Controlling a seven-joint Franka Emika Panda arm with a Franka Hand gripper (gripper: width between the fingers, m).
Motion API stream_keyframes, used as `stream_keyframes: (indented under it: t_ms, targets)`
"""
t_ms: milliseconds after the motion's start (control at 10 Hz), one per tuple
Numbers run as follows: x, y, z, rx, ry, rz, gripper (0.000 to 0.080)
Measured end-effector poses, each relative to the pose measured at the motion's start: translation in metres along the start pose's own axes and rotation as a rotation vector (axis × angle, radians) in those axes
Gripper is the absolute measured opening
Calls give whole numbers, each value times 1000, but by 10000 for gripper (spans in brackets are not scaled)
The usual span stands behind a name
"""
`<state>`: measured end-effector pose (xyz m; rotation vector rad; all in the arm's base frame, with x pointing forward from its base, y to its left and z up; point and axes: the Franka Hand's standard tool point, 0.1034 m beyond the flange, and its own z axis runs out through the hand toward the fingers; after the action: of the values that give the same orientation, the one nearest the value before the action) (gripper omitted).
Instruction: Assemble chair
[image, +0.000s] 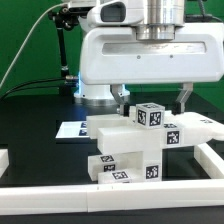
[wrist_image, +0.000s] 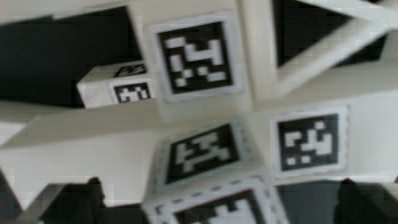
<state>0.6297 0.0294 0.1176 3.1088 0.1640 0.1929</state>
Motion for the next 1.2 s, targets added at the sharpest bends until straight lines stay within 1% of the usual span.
stream_keyframes:
  t_ms: [300,400,500,600,900,1200]
  targets:
    - [-2,0,2,-1,4,51,637]
    - [-2,0,2,0,4,132,467]
    - [-2,0,2,0,4,189,280]
    - [-2,0,2,1,4,233,280]
    - [0,1,2,9,4,483,284]
    - [1,1,2,30,0,813,284]
